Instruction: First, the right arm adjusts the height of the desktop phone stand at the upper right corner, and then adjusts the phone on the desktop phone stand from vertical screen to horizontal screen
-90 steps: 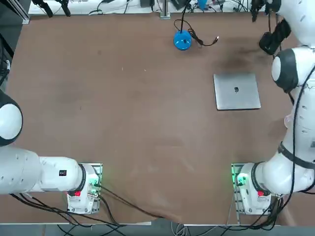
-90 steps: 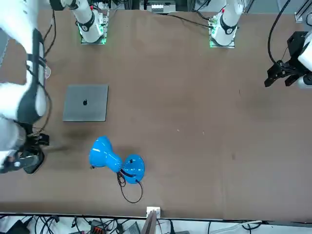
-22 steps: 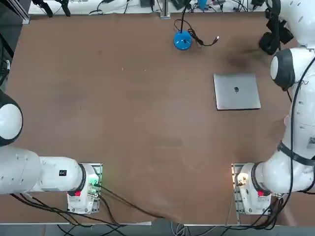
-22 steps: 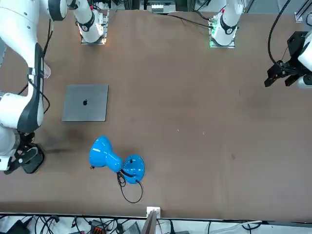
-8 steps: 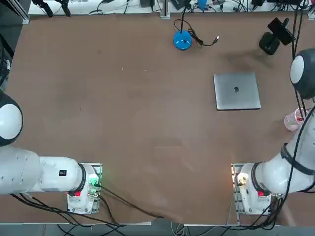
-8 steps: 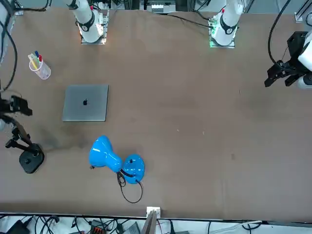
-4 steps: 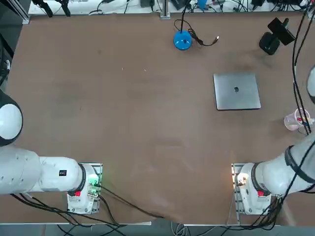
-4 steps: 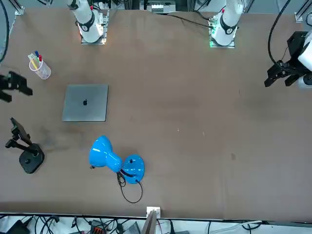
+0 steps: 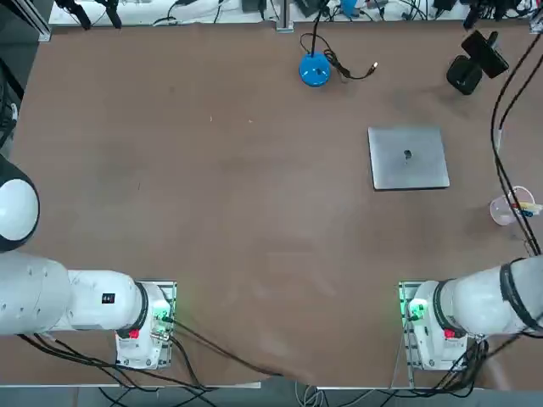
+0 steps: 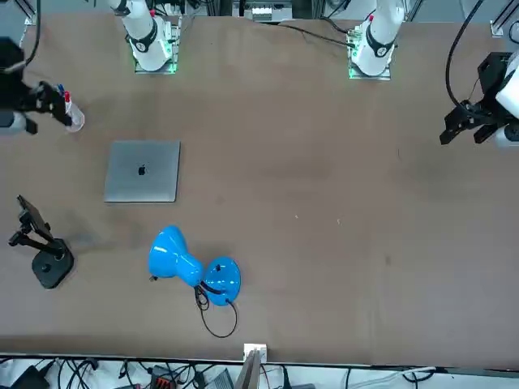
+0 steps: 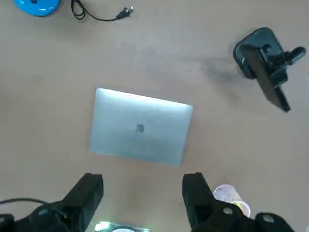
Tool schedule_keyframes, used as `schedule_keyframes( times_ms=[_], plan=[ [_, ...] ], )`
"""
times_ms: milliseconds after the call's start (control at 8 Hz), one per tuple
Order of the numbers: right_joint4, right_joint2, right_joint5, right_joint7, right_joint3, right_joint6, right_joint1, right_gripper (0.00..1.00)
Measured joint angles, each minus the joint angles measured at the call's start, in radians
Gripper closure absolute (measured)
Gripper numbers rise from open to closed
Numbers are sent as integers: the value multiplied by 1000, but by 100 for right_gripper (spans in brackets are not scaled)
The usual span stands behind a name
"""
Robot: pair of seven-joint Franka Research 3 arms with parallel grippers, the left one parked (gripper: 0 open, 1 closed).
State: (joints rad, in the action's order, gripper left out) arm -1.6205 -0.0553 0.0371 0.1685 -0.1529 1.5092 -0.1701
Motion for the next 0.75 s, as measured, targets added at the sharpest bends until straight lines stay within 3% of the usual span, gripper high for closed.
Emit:
schedule_keyframes(
  times_ms=[375,750],
  plan=[
    [-164,-138,1,-19,0,59,28,0],
    [-185,-146,1,-78,7,67,28,0]
  ],
)
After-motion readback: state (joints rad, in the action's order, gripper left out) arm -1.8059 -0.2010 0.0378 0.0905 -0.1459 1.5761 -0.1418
